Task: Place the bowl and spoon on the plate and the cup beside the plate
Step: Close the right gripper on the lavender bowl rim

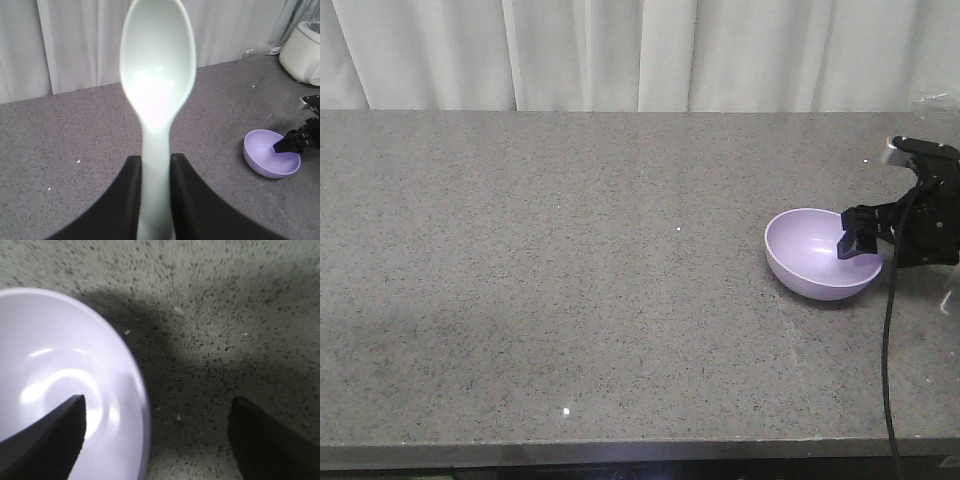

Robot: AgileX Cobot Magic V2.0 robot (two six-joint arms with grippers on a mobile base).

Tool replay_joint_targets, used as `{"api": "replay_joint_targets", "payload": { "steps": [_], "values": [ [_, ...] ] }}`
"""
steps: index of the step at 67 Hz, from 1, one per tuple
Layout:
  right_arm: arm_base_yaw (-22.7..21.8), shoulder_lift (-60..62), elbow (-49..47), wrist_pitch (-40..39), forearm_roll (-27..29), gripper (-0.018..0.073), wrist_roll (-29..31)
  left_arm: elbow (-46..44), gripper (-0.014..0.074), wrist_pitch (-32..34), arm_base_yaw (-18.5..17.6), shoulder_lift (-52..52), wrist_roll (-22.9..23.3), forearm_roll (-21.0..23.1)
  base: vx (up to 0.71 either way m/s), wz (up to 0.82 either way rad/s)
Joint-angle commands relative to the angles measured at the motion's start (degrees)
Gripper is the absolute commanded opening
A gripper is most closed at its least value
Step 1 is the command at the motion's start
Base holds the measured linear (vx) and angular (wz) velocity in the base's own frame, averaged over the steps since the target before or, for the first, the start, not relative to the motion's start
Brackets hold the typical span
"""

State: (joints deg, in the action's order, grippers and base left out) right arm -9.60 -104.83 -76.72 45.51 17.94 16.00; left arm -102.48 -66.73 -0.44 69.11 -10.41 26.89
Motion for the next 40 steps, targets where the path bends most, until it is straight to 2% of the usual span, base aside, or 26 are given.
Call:
{"api": "replay_joint_targets", "payload": {
  "steps": [1,8,20,24,30,40],
  "values": [
    [-0.3,1.3,-1.9,-1.9,0.9,0.0533,0.7,-1.4,-0.0008,3.5,-0.4,-0.6,0.0,1.7,0.00,0.00],
    [-0.3,1.1,-1.9,-1.9,0.9,0.0429,0.7,-1.4,-0.0008,3.4,-0.4,-0.6,0.0,1.7,0.00,0.00],
    [-0.3,1.1,-1.9,-1.9,1.1,0.0066,0.7,-1.4,-0.0008,2.5,-0.4,-0.6,0.0,1.7,0.00,0.00],
    [-0.3,1.2,-2.1,-1.9,1.7,-0.0017,0.9,-1.4,-0.0008,1.9,-0.4,-0.6,0.0,1.7,0.00,0.00],
    [-0.3,1.9,-3.6,-0.4,3.8,-0.0011,3.4,-1.4,-0.0008,0.9,-0.4,-0.6,0.0,1.7,0.00,0.00],
    [-0.3,6.5,-9.3,6.3,10.8,-0.0011,7.4,-1.4,-0.0008,1.0,-0.4,-0.6,0.0,1.7,0.00,0.00]
  ]
}}
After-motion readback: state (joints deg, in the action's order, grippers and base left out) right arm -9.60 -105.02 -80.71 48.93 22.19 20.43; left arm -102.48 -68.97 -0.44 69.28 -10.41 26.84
